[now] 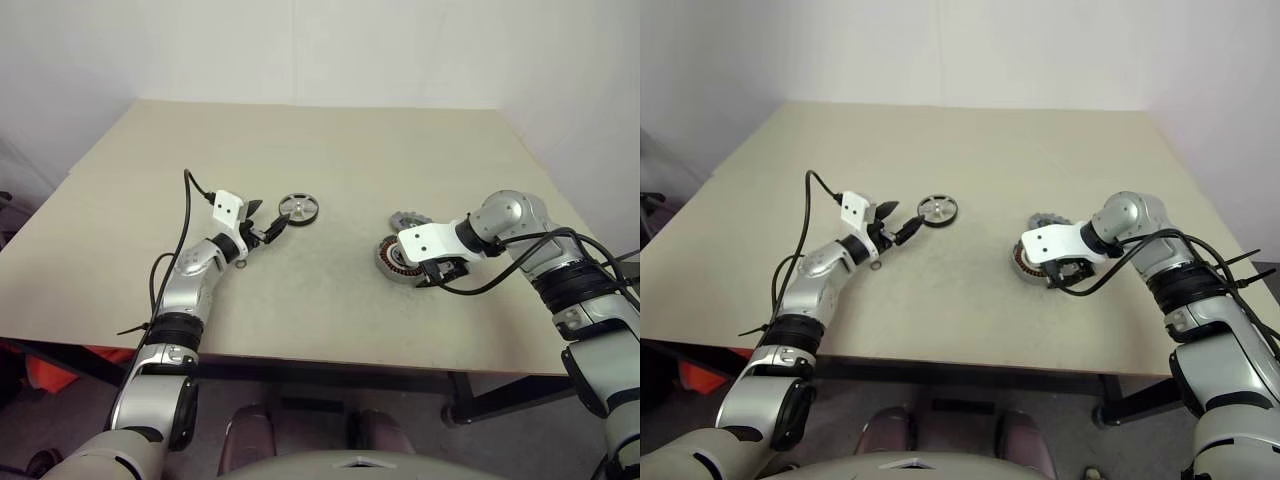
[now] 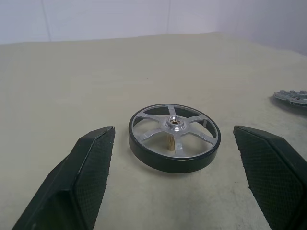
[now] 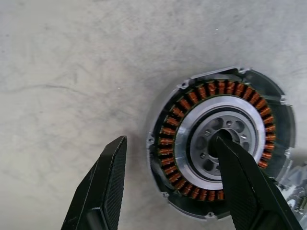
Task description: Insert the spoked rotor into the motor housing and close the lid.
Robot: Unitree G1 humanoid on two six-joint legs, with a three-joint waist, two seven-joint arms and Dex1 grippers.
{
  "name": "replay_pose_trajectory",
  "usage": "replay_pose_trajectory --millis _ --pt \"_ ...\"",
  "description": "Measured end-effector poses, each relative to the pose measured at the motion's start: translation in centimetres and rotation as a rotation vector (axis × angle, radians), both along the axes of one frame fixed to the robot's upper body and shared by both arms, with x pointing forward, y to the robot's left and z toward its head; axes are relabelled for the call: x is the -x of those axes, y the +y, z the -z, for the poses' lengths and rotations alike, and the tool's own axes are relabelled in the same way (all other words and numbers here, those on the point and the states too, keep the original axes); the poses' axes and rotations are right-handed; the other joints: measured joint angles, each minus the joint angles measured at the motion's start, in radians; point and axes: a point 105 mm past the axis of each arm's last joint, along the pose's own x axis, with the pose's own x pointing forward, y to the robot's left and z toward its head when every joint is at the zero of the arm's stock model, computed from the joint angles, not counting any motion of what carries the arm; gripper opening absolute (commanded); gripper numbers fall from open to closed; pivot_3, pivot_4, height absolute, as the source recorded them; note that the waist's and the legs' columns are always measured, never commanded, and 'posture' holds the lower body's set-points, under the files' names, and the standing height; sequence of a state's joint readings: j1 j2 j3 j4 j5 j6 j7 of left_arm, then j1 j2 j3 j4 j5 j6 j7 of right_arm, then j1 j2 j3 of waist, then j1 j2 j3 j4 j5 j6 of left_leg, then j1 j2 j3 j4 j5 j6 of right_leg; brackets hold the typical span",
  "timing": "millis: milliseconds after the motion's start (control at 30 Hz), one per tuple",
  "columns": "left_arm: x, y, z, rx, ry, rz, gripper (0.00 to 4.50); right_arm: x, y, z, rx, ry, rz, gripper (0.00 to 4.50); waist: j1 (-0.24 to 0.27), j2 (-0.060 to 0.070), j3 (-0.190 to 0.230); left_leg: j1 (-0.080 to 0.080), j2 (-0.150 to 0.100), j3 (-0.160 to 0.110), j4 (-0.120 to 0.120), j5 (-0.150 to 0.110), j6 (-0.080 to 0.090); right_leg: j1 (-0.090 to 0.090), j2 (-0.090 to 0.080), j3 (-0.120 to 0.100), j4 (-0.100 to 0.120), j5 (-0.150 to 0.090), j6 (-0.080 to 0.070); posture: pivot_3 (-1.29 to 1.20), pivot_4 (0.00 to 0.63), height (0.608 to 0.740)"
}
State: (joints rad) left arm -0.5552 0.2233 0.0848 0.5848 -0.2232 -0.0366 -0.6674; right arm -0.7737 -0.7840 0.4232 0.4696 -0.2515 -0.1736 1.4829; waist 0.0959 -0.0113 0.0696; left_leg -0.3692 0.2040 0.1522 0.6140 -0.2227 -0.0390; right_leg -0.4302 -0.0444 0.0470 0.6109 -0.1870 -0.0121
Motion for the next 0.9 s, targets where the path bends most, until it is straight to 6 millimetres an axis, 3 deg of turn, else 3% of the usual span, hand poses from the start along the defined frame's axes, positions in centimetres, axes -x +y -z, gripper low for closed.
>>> replay_pose_trajectory --millis 100,233,267,433,700,900 --pt "0.0 0.0 0.0 0.0 0.0 0.0 4.2 -0.1 -0.1 0.3 -0.001 0.022 0.018 3.25 0.0 0.0 0.0 0.0 0.0 0.0 0.0 0.0 0.0 0.0 0.0 0.0 0.0 0.0 0.0 0.0 0.0 0.74" --pt "0.0 -0.1 0.0 0.0 0.0 0.002 4.2 -0.8 0.1 0.2 -0.005 0.033 0.041 2.05 0.0 0.0 0.0 0.0 0.0 0.0 0.001 0.001 -0.001 0.001 -0.002 -0.002 0.001 0.0 0.0 0.0 0.0 0.74" --pt "0.0 0.0 0.0 -0.001 0.001 0.0 4.2 -1.0 -0.1 0.1 0.003 0.034 0.046 1.93 0.0 -0.001 -0.001 0.001 0.001 0.0 0.001 0.001 -0.001 0.002 -0.002 -0.004 0.001 0.0 -0.001 0.0 0.0 0.74" --pt "0.1 0.0 0.0 -0.002 -0.001 -0.002 4.2 -1.2 -0.1 0.4 -0.006 0.042 0.063 1.93 -0.003 -0.002 -0.001 0.007 0.001 0.0 0.001 0.002 -0.003 0.008 -0.014 -0.019 0.001 0.001 -0.004 0.0 0.0 0.74" --pt "0.1 0.1 0.2 -0.003 0.003 -0.007 4.2 -1.1 0.3 0.2 -0.007 0.028 0.051 1.93 -0.004 -0.001 -0.001 0.006 0.002 0.0 0.0 0.004 -0.004 0.008 -0.013 -0.022 0.001 0.002 -0.006 0.0 0.0 0.74" --pt "0.1 0.1 0.2 -0.004 0.003 -0.006 4.2 -0.4 3.1 -0.7 -0.048 0.02 -0.02 1.93 -0.005 0.0 0.0 0.0 0.003 0.0 -0.001 0.004 -0.004 0.003 -0.013 -0.023 0.001 0.001 -0.007 0.0 0.0 0.74"
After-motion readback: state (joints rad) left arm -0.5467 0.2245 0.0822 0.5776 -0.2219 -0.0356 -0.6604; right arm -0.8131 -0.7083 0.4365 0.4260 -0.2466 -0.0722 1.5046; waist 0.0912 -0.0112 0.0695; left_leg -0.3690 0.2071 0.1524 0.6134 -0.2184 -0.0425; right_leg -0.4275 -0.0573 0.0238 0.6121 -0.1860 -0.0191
